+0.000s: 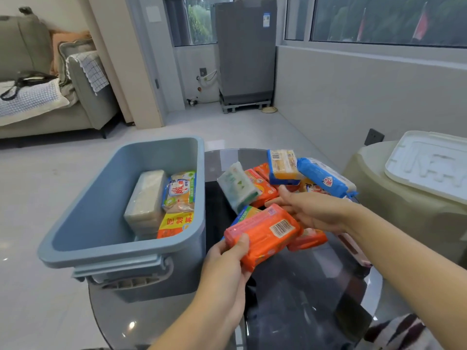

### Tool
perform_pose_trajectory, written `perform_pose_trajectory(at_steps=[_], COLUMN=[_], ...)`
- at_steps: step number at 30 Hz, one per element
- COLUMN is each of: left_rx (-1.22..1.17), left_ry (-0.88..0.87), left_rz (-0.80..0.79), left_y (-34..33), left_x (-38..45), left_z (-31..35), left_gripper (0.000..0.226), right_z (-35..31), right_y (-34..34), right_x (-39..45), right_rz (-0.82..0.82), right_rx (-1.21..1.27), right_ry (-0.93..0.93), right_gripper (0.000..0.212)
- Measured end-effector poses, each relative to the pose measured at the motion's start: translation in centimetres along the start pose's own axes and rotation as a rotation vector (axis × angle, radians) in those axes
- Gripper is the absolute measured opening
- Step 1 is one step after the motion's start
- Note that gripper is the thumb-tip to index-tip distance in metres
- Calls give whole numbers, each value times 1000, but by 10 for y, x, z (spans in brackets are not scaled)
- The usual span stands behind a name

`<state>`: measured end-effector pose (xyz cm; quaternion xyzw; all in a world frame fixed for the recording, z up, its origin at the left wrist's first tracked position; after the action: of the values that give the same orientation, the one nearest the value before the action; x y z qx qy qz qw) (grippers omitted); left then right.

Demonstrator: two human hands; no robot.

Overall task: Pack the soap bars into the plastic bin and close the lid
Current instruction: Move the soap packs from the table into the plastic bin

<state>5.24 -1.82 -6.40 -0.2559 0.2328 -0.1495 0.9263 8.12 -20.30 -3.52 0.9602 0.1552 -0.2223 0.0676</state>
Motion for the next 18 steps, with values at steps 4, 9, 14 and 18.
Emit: perform_pose_trajectory(at_steps=[4, 9, 14, 18], left_rx=[-44, -122, -117, -84], left_ry=[-34, -22, 56, 152], left_rz=[6, -21, -42, 1], left_y=[-14, -38, -52, -56], left_x=[3, 9, 17, 22], left_z=[-4, -15, -25, -32], left_gripper=[33, 35, 12, 6], right_z=[-8, -3, -11, -12], right_y=[11, 23, 43, 53], right_x=[-15, -25, -25, -19], right_rz=[208, 268, 419, 397], right_rx=[-454, -470, -530, -664], right_ry=[0, -43, 23, -22], right_gripper=[33, 31, 28, 31])
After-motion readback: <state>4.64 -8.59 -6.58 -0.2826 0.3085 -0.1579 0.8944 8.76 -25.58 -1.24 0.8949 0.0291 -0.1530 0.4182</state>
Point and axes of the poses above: each hand's wrist, its own x-axis towards the middle knuckle, its own y-axis out of the back of the hand, z = x × y, the point moved 3 cm from there along x, towards the middle knuckle, and after that the axes turned 9 degrees about -z, right-handed, at the moved point
